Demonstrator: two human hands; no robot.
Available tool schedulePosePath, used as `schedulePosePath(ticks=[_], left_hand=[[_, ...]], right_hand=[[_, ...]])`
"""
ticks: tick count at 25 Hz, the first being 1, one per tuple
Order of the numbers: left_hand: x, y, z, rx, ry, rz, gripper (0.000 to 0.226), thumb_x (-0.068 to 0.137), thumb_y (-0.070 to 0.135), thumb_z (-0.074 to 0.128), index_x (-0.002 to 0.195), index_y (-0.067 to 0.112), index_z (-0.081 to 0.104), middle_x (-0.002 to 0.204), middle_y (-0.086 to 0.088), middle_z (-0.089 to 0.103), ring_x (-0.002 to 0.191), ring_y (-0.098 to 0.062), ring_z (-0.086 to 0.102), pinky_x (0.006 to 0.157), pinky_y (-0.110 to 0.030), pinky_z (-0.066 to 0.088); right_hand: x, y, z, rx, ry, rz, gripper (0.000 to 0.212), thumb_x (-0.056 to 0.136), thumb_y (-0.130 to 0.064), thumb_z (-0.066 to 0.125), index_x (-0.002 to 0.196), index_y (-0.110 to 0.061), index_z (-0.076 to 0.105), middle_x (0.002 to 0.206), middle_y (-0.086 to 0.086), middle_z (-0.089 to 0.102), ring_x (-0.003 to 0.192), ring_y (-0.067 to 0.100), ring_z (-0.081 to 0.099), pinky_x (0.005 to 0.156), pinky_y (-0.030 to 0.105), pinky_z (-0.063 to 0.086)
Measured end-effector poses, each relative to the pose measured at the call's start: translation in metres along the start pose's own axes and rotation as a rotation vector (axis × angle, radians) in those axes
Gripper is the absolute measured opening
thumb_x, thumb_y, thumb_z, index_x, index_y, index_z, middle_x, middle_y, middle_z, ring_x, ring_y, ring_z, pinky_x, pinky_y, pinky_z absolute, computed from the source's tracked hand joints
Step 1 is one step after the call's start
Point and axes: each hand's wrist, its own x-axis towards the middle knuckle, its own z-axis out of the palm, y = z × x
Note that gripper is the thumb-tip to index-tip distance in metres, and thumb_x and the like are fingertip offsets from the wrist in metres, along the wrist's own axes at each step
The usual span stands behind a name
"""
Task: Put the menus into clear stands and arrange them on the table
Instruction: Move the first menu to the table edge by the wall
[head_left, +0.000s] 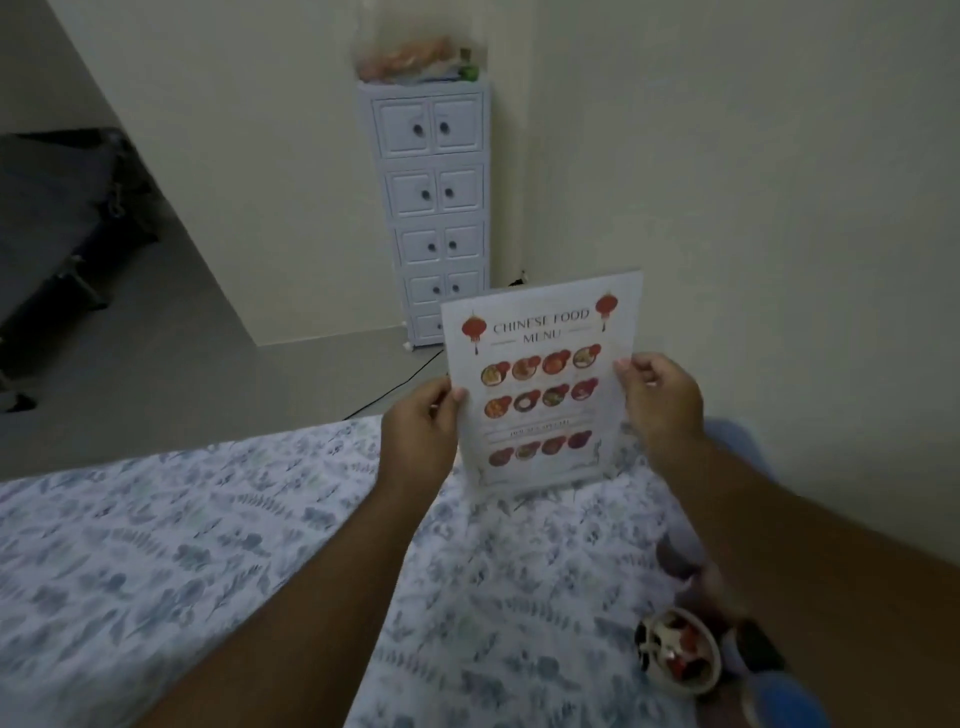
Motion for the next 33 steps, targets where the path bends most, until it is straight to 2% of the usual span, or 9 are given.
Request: schedulePosePath(ticks=[4, 9, 12, 14, 17, 21, 25, 29, 33], left_hand=[[0.061, 0.002, 0.074, -0.041, -0.019, -0.045, 0.020, 0.101, 0.026, 0.060, 0.093, 0.035, 0.076, 0.092, 0.019, 0.078, 0.094, -0.015, 0.076, 0.086, -0.049, 0.064], [0.089, -0.023, 0.129, -0.049, -0.029, -0.073, 0.021, 0.101, 0.027, 0.059, 0.095, 0.038, 0.076, 0.103, 0.009, 0.079, 0.100, -0.018, 0.075, 0.090, -0.051, 0.062], [0.093, -0.035, 0.138, -0.003, 0.028, -0.078, 0.023, 0.101, 0.031, 0.059, 0.092, 0.047, 0.073, 0.098, 0.015, 0.079, 0.096, -0.013, 0.075, 0.086, -0.046, 0.064], [0.091, -0.036, 0.140, 0.015, 0.049, -0.067, 0.018, 0.102, 0.032, 0.059, 0.102, 0.040, 0.075, 0.096, 0.018, 0.077, 0.094, -0.008, 0.075, 0.085, -0.042, 0.064], [0.087, -0.030, 0.139, 0.057, 0.062, -0.055, 0.023, 0.103, 0.030, 0.058, 0.114, 0.025, 0.077, 0.097, 0.017, 0.075, 0.093, -0.008, 0.074, 0.084, -0.038, 0.064], [0.089, -0.014, 0.134, 0.077, 0.027, -0.099, 0.025, 0.103, 0.028, 0.057, 0.116, 0.018, 0.077, 0.099, 0.010, 0.076, 0.088, -0.006, 0.071, 0.087, -0.038, 0.062], [0.066, 0.009, 0.110, 0.134, -0.032, -0.063, 0.035, 0.105, 0.034, 0.050, 0.132, 0.021, 0.068, 0.121, 0.006, 0.074, 0.102, -0.007, 0.068, 0.077, -0.013, 0.049], [0.017, 0.016, 0.050, 0.378, -0.094, 0.011, 0.052, 0.106, 0.045, 0.041, 0.150, 0.018, 0.051, 0.153, -0.005, 0.056, 0.142, -0.024, 0.049, 0.114, -0.037, 0.040], [-0.057, 0.010, -0.036, 0.582, -0.132, 0.080, 0.060, 0.106, 0.048, 0.034, 0.157, 0.016, 0.038, 0.162, -0.007, 0.042, 0.153, -0.025, 0.030, 0.125, -0.038, 0.015]], right_hand=[[0.092, 0.026, -0.013, -0.035, 0.040, 0.005, 0.010, 0.090, -0.031, 0.068, 0.089, -0.021, 0.068, 0.075, -0.011, 0.067, 0.063, 0.002, 0.063, 0.057, 0.017, 0.048], [0.140, 0.083, -0.011, -0.028, 0.035, 0.056, 0.015, 0.089, -0.032, 0.070, 0.088, -0.017, 0.070, 0.073, -0.009, 0.068, 0.066, 0.011, 0.065, 0.061, 0.023, 0.052], [0.143, 0.100, -0.004, -0.083, 0.073, 0.011, 0.017, 0.089, -0.035, 0.068, 0.082, -0.020, 0.067, 0.064, -0.011, 0.063, 0.057, -0.001, 0.058, 0.053, 0.015, 0.044], [0.140, 0.101, -0.002, -0.123, 0.098, -0.045, 0.018, 0.091, -0.036, 0.066, 0.080, -0.022, 0.063, 0.060, -0.012, 0.059, 0.053, -0.008, 0.056, 0.045, 0.006, 0.038], [0.136, 0.094, -0.001, -0.162, 0.113, -0.069, 0.019, 0.094, -0.034, 0.063, 0.082, -0.019, 0.061, 0.063, -0.013, 0.058, 0.055, -0.004, 0.055, 0.046, 0.009, 0.037], [0.121, 0.076, -0.005, -0.232, -0.038, -0.020, 0.014, 0.097, -0.037, 0.057, 0.096, -0.023, 0.059, 0.074, -0.019, 0.061, 0.067, -0.007, 0.058, 0.043, 0.003, 0.038], [0.077, 0.046, -0.013, -0.331, -0.203, -0.060, 0.032, 0.097, -0.042, 0.054, 0.120, -0.019, 0.058, 0.106, -0.004, 0.068, 0.092, 0.015, 0.067, 0.069, 0.023, 0.054], [0.000, 0.003, -0.013, -0.623, -0.236, -0.223, 0.037, 0.094, -0.050, 0.051, 0.120, -0.023, 0.055, 0.113, -0.001, 0.064, 0.103, 0.022, 0.061, 0.088, 0.046, 0.055], [-0.108, -0.037, 0.008, -0.833, -0.323, -0.275, 0.065, 0.096, -0.056, 0.043, 0.149, -0.018, 0.039, 0.155, 0.005, 0.041, 0.143, 0.026, 0.034, 0.118, 0.047, 0.026]])
